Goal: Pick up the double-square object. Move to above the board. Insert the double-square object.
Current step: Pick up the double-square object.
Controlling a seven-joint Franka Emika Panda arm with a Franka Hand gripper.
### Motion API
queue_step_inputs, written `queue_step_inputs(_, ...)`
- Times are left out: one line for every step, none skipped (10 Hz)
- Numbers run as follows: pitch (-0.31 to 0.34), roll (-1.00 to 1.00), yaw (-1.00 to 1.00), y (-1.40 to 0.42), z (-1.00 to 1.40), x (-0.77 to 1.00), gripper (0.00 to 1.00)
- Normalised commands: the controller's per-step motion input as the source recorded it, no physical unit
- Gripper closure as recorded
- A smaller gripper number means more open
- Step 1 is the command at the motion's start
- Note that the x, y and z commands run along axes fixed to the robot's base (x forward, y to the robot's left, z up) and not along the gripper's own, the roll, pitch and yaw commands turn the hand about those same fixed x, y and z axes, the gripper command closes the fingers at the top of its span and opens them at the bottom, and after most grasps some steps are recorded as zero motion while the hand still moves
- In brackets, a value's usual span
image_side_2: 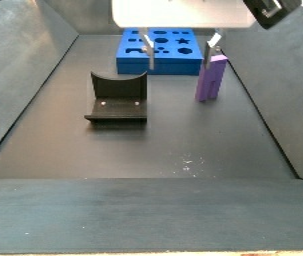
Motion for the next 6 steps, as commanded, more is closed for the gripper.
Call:
queue_step_inputs(0.003, 0.00, 0.05, 0.00, -0.24, -0.40, 0.00)
queue_step_inputs(0.000, 0.00, 0.18, 0.00, -0.20, -0.47, 0.00)
queue_step_inputs(0.000, 0.00, 0.33, 0.00, -0.13, -0.46, 0.00)
queue_step_inputs(0.000, 0.00, 0.37, 0.00, -0.11, -0.47, 0.00)
queue_step_inputs(0.000, 0.00, 0.44, 0.00, -0.10, -0.49, 0.00)
queue_step_inputs(0.000, 0.00, 0.50, -0.05, -0.11, -0.47, 0.00)
